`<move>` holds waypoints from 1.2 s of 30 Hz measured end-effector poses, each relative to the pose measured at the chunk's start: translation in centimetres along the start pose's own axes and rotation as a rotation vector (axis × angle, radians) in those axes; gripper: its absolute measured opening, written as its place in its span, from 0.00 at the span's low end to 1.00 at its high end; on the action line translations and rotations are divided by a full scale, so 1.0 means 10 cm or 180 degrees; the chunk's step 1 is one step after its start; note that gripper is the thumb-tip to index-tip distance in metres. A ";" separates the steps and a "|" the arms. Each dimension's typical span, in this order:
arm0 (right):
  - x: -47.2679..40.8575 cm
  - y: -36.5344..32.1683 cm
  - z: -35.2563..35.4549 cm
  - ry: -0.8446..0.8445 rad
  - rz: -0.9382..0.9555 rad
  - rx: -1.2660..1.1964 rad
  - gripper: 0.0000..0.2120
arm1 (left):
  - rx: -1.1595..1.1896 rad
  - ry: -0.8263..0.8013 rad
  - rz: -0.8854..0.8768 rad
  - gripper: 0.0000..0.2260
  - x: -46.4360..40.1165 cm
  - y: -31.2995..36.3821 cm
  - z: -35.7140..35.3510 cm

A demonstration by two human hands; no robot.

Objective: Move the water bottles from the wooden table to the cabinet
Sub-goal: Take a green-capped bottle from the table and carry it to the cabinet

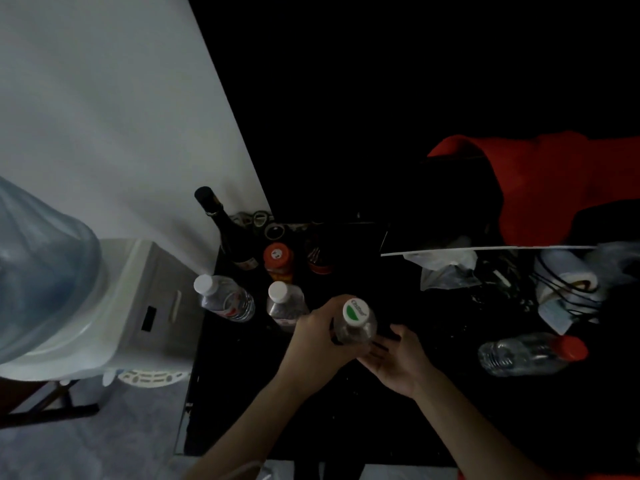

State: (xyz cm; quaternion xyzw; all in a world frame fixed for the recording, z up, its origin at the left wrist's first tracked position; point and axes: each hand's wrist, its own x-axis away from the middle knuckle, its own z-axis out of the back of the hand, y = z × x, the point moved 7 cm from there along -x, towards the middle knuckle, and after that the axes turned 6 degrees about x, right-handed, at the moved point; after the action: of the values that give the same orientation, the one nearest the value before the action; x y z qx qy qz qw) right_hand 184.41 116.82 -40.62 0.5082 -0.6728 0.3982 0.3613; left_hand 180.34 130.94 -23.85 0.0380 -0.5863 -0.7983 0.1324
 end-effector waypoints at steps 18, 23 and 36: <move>-0.25 -0.16 -0.07 0.0219 -0.0036 0.0549 0.32 | -0.0252 0.0040 0.0216 0.23 -0.28 -0.42 -0.16; -0.27 -0.16 -0.10 0.0238 -0.0074 0.0873 0.27 | -0.0280 0.0014 0.0248 0.19 -0.32 -0.49 -0.19; -0.13 -0.19 -0.16 0.0317 0.0047 0.0778 0.21 | -0.0845 -0.0363 0.0319 0.19 -0.44 -0.40 -0.11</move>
State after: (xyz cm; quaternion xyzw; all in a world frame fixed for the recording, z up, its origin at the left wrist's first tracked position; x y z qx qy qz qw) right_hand 186.71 118.48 -40.74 0.5231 -0.6042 0.5046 0.3267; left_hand 184.15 132.17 -28.42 -0.0546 -0.4834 -0.8620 0.1424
